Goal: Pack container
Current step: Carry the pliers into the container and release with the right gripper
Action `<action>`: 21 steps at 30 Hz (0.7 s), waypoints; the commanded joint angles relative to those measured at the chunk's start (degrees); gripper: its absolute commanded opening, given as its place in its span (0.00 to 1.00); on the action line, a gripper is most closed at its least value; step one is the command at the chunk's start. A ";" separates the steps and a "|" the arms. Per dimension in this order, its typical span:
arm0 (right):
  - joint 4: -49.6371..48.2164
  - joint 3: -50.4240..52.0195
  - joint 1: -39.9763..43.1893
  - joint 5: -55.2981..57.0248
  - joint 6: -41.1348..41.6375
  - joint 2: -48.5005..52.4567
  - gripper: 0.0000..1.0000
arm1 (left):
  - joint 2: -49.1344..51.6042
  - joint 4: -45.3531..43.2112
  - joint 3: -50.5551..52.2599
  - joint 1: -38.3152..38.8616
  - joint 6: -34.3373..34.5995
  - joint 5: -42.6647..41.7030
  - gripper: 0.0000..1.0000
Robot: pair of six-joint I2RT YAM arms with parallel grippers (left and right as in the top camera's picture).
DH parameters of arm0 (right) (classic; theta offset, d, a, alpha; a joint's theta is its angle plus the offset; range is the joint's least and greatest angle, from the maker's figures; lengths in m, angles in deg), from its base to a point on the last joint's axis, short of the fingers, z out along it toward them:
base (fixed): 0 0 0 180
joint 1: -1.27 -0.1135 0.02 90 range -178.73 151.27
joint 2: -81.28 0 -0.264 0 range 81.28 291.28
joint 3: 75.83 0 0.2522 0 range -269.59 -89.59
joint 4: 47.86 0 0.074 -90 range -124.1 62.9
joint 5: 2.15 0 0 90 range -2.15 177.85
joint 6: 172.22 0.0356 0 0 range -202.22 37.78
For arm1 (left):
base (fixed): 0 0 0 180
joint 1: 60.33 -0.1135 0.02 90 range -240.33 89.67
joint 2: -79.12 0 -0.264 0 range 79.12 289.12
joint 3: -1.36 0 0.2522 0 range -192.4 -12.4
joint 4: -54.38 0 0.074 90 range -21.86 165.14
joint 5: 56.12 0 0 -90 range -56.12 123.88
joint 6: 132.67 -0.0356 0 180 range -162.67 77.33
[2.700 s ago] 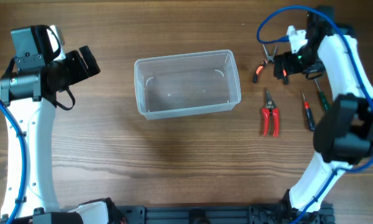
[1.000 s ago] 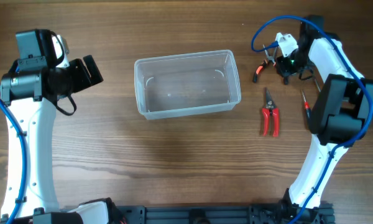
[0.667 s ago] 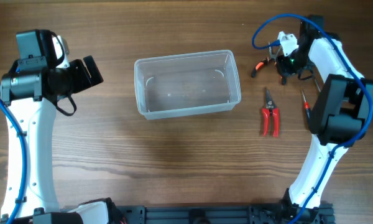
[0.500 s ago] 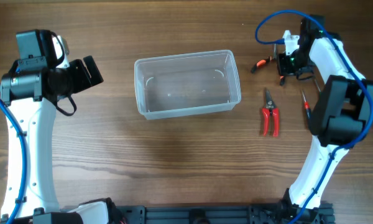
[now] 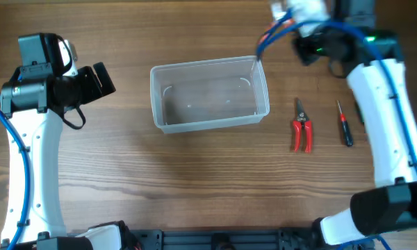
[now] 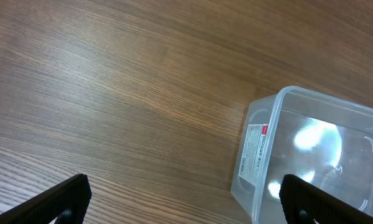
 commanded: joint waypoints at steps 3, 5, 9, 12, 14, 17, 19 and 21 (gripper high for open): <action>0.17 -0.72 -9.57 -4.35 -25.83 0.74 0.04 | 0.00 1.14 0.13 0.33 0.72 -0.28 1.00; 0.15 -0.70 -11.58 -6.21 -26.99 2.23 0.04 | 0.00 1.33 0.13 0.33 0.72 -0.28 1.00; -1.68 -0.70 -15.43 -6.32 -26.91 8.09 0.04 | 0.00 1.40 0.13 0.33 0.72 -0.28 1.00; -2.86 -0.70 -17.25 -6.32 -26.93 13.05 0.05 | 0.00 1.40 0.13 0.33 0.72 -0.28 1.00; -2.86 -0.66 -18.49 -6.34 -26.75 16.70 0.04 | 0.00 1.42 0.13 0.33 0.74 -0.28 1.00; -2.38 -0.59 -19.91 -6.40 -26.45 21.07 0.04 | 0.00 1.42 0.13 0.33 0.72 -0.28 1.00; -2.47 -0.24 -20.50 -6.99 -25.83 23.21 0.04 | 0.00 1.44 0.13 0.33 0.74 -0.28 1.00; -2.43 0.07 -20.61 -8.09 -25.09 25.62 0.04 | 0.00 1.44 0.13 0.33 0.72 -0.28 1.00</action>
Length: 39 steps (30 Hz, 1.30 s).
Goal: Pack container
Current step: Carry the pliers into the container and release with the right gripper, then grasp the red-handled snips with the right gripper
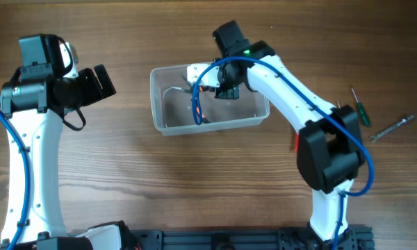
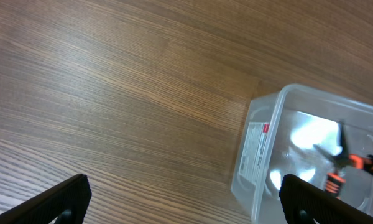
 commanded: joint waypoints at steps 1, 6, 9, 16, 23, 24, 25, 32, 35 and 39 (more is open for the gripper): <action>-0.04 0.02 -0.37 -3.61 1.64 2.54 0.04 | 0.00 0.11 0.13 0.33 0.72 -0.28 1.00; -0.81 0.04 -0.37 -4.11 2.27 3.58 0.18 | 0.00 0.07 0.13 0.33 0.74 -0.26 1.00; -0.98 0.04 -0.37 -4.11 3.80 3.58 0.39 | 0.00 0.07 0.13 0.33 0.74 -0.28 1.00; 4.94 -5.73 -0.07 3.69 30.93 -2.56 0.62 | 0.00 0.07 0.13 0.33 0.74 -0.26 1.00; 12.90 -8.92 13.64 22.21 68.85 -23.61 1.00 | 0.00 0.04 0.13 0.33 0.72 -0.28 1.00; 15.37 -8.90 16.74 21.40 72.61 -25.33 1.00 | 0.00 0.02 0.13 0.33 0.72 -0.28 1.00; 19.74 -8.90 20.79 21.42 77.57 -27.02 1.00 | 0.00 0.02 0.13 0.33 0.72 -0.28 1.00; 32.63 -0.90 26.95 15.52 82.01 -27.71 1.00 | 0.00 0.02 0.13 0.33 0.72 -0.28 1.00; 27.65 9.46 26.73 14.91 83.41 -27.71 1.00 | 0.00 0.04 0.13 0.33 0.72 -0.28 1.00; 17.00 22.53 26.73 11.28 83.27 -27.56 1.00 | 0.00 0.04 0.13 0.33 0.72 -0.28 1.00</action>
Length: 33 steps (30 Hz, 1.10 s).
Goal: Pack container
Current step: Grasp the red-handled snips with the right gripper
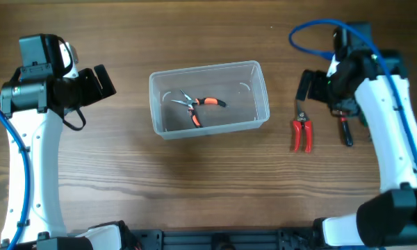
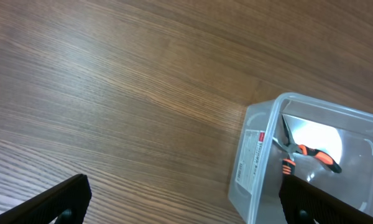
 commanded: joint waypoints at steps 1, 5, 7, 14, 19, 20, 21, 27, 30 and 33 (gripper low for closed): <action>-6.73 9.92 -0.37 -3.52 1.33 0.74 1.00 | 0.00 0.02 0.13 0.33 0.72 -0.26 1.00; -16.55 18.69 -0.83 -3.50 -4.61 0.74 0.99 | 0.00 0.02 0.13 0.33 0.72 -0.26 1.00; -18.34 20.15 -0.94 -3.52 -7.45 0.92 0.99 | 0.00 0.02 0.13 0.33 0.72 -0.26 1.00; -24.15 27.26 -1.11 -5.84 -17.31 0.96 0.98 | 0.00 0.04 0.13 0.33 0.74 -0.26 1.00; -26.64 29.79 -1.11 -5.84 -19.78 0.96 0.97 | 0.00 0.04 0.13 0.33 0.74 -0.26 1.00; -27.08 29.79 -1.11 -5.97 -19.71 0.96 0.97 | 0.00 0.04 0.13 0.33 0.74 -0.26 1.00; -27.28 29.79 -1.16 -6.10 -19.71 0.96 0.97 | 0.00 0.04 0.13 0.33 0.74 -0.26 1.00; -27.45 29.49 -4.68 -6.86 -19.58 1.01 0.96 | 0.00 0.04 0.13 0.33 0.74 -0.26 1.00; -27.76 29.49 -5.22 -6.67 -17.27 1.03 0.97 | 0.00 0.17 0.13 0.33 0.74 -0.26 1.00; -28.15 29.49 -5.11 -4.28 -14.75 1.05 0.97 | 0.00 0.46 0.13 0.33 0.74 -0.24 1.00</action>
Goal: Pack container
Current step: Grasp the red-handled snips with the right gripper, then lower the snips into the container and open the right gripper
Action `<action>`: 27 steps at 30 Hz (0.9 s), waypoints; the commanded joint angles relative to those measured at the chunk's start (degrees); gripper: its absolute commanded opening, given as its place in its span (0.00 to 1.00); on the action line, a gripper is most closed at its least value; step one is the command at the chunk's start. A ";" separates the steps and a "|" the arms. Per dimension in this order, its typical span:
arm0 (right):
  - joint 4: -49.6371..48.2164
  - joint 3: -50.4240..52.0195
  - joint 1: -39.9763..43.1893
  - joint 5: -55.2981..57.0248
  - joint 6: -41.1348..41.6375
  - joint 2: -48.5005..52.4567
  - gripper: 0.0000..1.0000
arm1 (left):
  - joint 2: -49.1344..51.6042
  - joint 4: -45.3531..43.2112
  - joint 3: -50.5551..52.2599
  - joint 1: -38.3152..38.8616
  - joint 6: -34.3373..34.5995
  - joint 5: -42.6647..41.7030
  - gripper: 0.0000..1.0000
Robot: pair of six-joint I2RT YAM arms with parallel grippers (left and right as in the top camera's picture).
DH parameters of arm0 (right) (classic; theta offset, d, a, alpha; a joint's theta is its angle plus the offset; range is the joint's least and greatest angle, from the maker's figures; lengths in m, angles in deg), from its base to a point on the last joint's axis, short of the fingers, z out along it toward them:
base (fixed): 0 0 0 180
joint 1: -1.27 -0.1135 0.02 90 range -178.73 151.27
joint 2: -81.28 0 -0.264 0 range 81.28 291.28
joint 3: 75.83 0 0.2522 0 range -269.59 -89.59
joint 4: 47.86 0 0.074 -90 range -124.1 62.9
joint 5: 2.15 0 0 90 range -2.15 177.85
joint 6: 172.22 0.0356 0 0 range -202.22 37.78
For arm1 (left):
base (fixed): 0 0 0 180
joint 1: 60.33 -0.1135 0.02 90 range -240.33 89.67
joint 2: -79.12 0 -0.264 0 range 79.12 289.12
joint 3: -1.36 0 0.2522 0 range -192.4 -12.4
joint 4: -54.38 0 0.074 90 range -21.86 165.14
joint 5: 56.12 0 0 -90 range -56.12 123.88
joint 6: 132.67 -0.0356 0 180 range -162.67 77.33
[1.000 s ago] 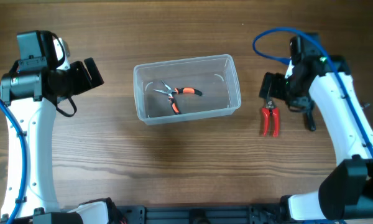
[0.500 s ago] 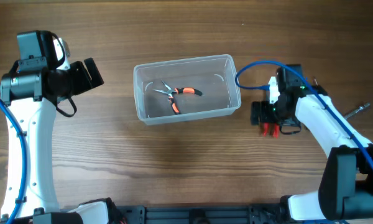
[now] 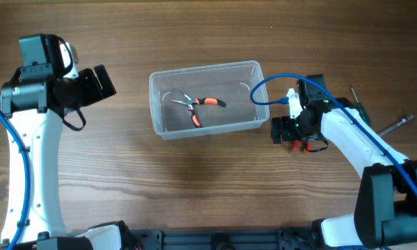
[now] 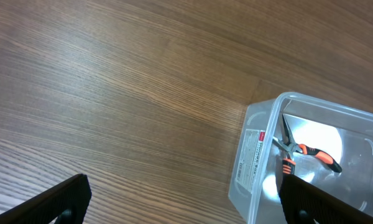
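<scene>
The clear plastic container (image 3: pixel 207 68) stands mid-table, and orange-handled pliers (image 3: pixel 198 105) lie inside it. My right gripper (image 3: pixel 294 133) is low over the red-handled cutters (image 3: pixel 299 145) just right of the container; only bits of red show under it, and its fingers' grip is hidden. My left gripper (image 3: pixel 97 82) hangs open and empty to the left of the container. In the left wrist view the container (image 4: pixel 256 155) with the pliers (image 4: pixel 306 151) is at lower right, and the left gripper (image 4: pixel 183 199) spans bare wood.
A screwdriver (image 3: pixel 352 93) lies partly under my right arm at the right. A small silver metal tool (image 3: pixel 395 126) lies farther right. The wooden table (image 3: pixel 125 180) carries nothing else in view.
My right gripper was up and to the right of the red cutters; now it is down on top of them, beside the container's right end. The left arm and the pliers have not moved.
First the container was empty and my right gripper held something orange-handled above its far right corner. Then that gripper was inside the container with the pliers. After that the pliers lay in the container and the gripper was near the red cutters, where it now sits low.
</scene>
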 commanded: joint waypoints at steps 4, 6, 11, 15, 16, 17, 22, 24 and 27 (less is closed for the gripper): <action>-0.42 -0.22 0.02 2.27 5.42 4.35 0.96 | 0.00 0.22 0.13 0.33 0.74 -0.28 1.00; -0.70 -0.22 0.02 2.25 6.91 7.91 0.96 | 0.00 0.22 0.13 0.33 0.72 -0.26 1.00; -3.04 -0.22 0.02 2.27 10.32 11.30 0.95 | 0.00 0.22 0.13 0.33 0.74 -0.26 1.00; -4.42 -0.24 0.02 2.27 11.32 11.30 0.76 | 0.00 0.20 0.13 0.33 0.72 -0.28 1.00; -4.46 -0.24 0.02 2.27 11.32 11.30 0.70 | 0.00 0.22 0.13 0.33 0.74 -0.28 1.00; -4.46 -0.22 0.02 2.27 11.30 11.30 0.65 | 0.00 0.20 0.13 0.33 0.72 -0.28 1.00; -4.46 -0.22 0.02 2.27 11.32 11.30 0.42 | 0.00 0.17 0.13 0.33 0.74 -0.26 1.00; -4.48 -0.22 0.02 2.27 11.32 11.30 0.33 | 0.00 0.17 0.13 0.33 0.74 -0.26 1.00; -4.50 -0.22 0.02 2.27 11.34 11.30 0.24 | 0.00 0.20 0.13 0.33 0.72 -0.26 1.00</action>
